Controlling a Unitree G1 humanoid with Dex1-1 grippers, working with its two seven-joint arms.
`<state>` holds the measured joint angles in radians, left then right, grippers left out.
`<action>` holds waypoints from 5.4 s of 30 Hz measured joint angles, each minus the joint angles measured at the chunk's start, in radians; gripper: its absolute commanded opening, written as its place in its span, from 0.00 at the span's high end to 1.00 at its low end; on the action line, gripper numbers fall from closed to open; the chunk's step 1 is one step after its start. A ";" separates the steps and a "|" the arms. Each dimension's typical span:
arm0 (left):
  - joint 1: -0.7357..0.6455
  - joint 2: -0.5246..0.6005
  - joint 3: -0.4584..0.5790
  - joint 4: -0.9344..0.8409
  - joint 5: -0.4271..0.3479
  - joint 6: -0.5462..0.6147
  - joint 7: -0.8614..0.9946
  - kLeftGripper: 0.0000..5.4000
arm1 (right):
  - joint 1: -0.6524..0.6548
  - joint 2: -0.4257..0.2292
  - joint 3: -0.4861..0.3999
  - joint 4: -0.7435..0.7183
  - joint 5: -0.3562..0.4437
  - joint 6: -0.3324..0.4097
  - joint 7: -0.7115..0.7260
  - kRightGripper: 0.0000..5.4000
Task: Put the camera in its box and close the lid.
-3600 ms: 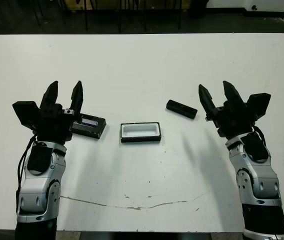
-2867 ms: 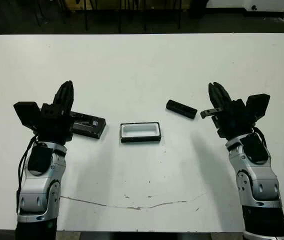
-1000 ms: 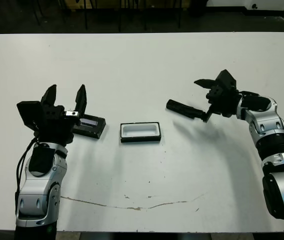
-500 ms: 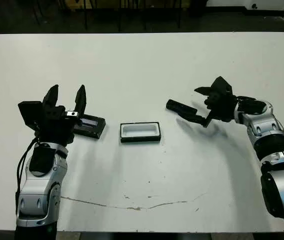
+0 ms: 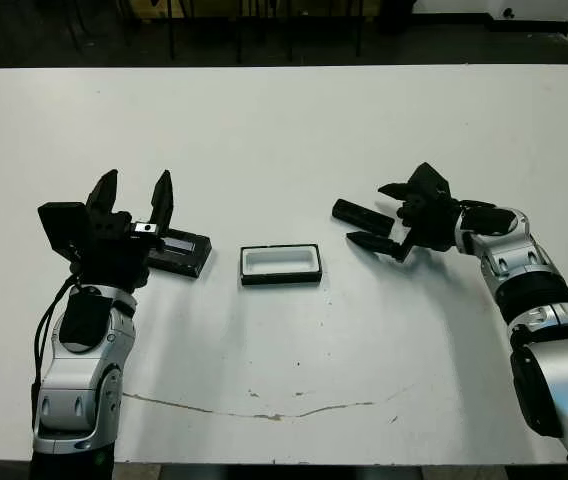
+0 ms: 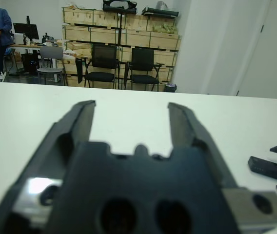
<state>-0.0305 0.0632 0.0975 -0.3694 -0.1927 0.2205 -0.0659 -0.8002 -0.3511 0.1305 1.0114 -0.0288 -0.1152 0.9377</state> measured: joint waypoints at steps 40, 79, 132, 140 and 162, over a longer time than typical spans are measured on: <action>0.003 0.000 0.002 -0.004 -0.001 0.001 0.004 0.39 | -0.035 -0.035 0.058 -0.016 0.002 0.088 0.161 0.84; 0.009 -0.005 0.007 -0.011 0.000 0.002 0.016 0.24 | -0.153 0.007 0.430 -0.685 -0.100 0.554 0.385 0.84; 0.021 -0.040 0.006 0.041 0.007 -0.145 0.005 1.00 | -0.133 0.077 0.528 -0.663 -0.206 0.474 0.341 0.84; 0.025 -0.040 0.006 0.041 0.003 -0.146 0.003 1.00 | -0.110 0.081 0.494 -0.666 -0.195 0.479 0.328 0.75; 0.027 -0.025 0.002 0.047 0.007 -0.146 -0.007 1.00 | -0.118 -0.012 0.214 -0.640 -0.001 0.340 0.302 0.02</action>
<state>-0.0036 0.0378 0.0991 -0.3225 -0.1857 0.0747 -0.0728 -0.9179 -0.3632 0.3444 0.3717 -0.0302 0.2248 1.2396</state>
